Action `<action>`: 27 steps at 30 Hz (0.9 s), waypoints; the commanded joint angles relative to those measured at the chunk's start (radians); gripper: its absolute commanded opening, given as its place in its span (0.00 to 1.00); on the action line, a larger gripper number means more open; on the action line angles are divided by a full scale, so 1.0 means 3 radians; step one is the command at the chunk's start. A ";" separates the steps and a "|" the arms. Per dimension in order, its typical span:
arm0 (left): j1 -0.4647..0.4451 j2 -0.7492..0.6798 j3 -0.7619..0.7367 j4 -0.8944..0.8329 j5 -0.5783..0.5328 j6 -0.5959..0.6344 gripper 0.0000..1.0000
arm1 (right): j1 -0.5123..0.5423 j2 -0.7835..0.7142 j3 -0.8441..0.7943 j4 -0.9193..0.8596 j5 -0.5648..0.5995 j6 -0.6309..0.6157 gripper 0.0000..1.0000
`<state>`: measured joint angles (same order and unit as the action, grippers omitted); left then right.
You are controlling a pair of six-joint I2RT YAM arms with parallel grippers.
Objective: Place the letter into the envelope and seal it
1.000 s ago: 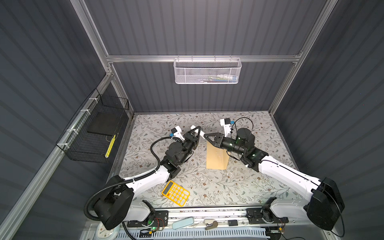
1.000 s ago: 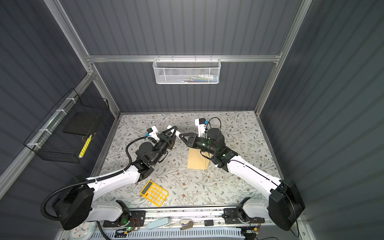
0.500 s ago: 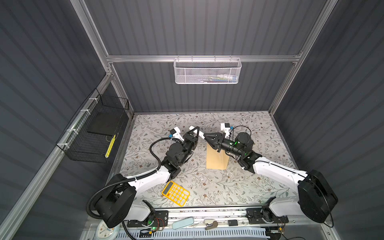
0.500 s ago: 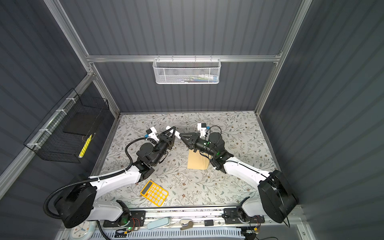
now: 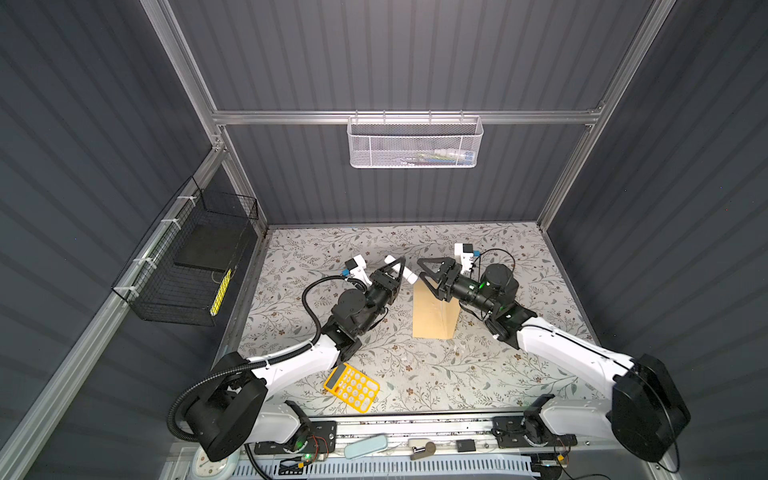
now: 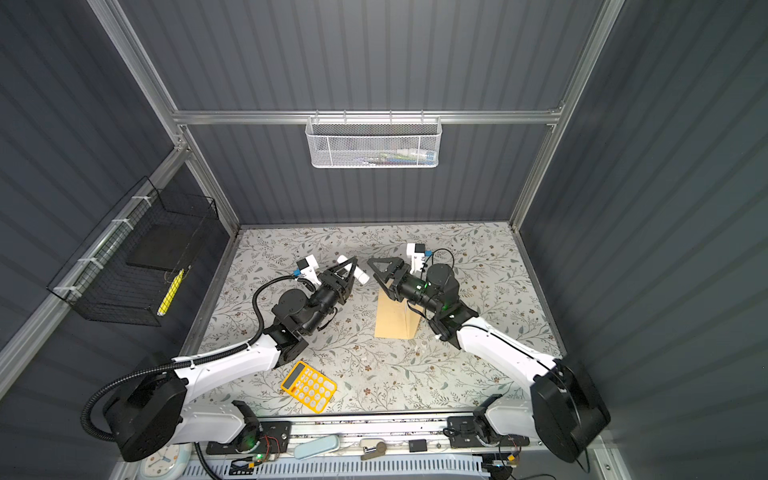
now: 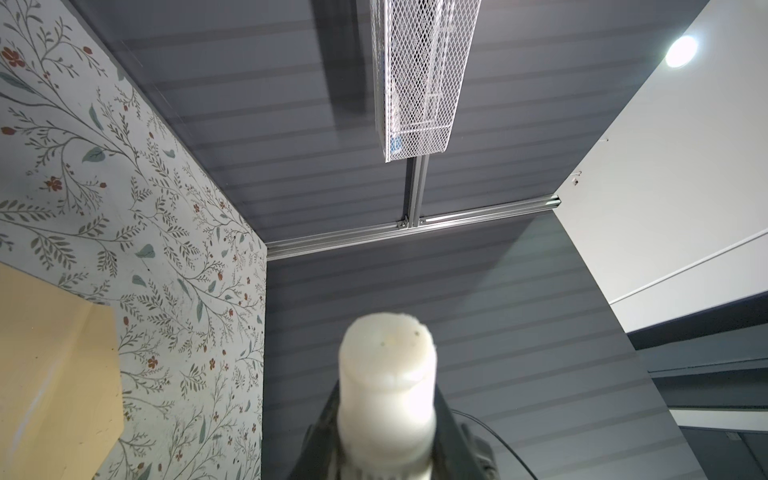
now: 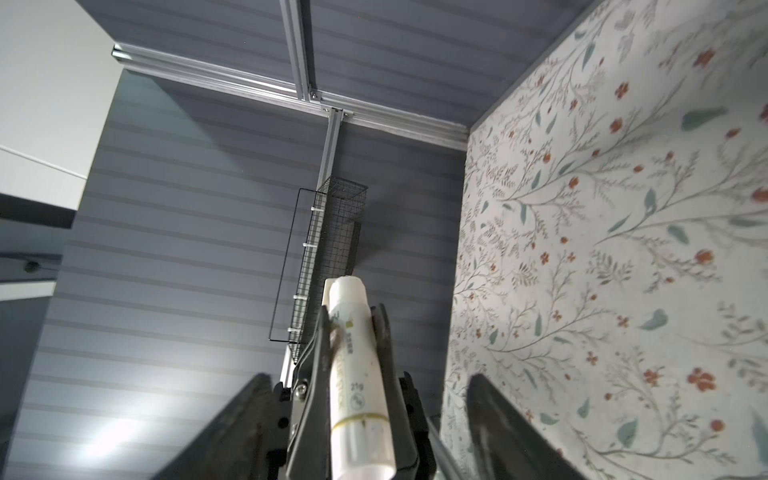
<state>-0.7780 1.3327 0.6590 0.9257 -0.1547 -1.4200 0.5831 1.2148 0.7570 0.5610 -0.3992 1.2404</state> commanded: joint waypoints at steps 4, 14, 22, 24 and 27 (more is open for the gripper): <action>0.0002 -0.0030 0.0101 -0.0140 0.0186 -0.0014 0.00 | 0.0013 -0.0671 0.0044 -0.1040 0.0365 -0.1830 0.94; 0.0004 -0.0030 0.0209 -0.0319 0.0290 -0.0052 0.00 | 0.0099 -0.1179 -0.0066 -0.1664 0.0990 -0.4466 0.99; 0.0002 0.0005 0.0242 -0.0376 0.0336 -0.0075 0.00 | 0.0334 -0.1153 -0.0360 -0.1118 0.1403 -0.5979 0.99; 0.0001 0.0011 0.0257 -0.0388 0.0352 -0.0078 0.00 | 0.0477 -0.1118 -0.0432 -0.0973 0.1488 -0.6360 0.99; 0.0001 0.0031 0.0279 -0.0406 0.0371 -0.0072 0.00 | 0.0747 -0.1003 -0.0554 -0.0564 0.1801 -0.7022 0.98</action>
<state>-0.7780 1.3342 0.7021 0.8001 -0.0628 -1.4368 0.7597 0.8959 0.6125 0.2485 0.0414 -0.6056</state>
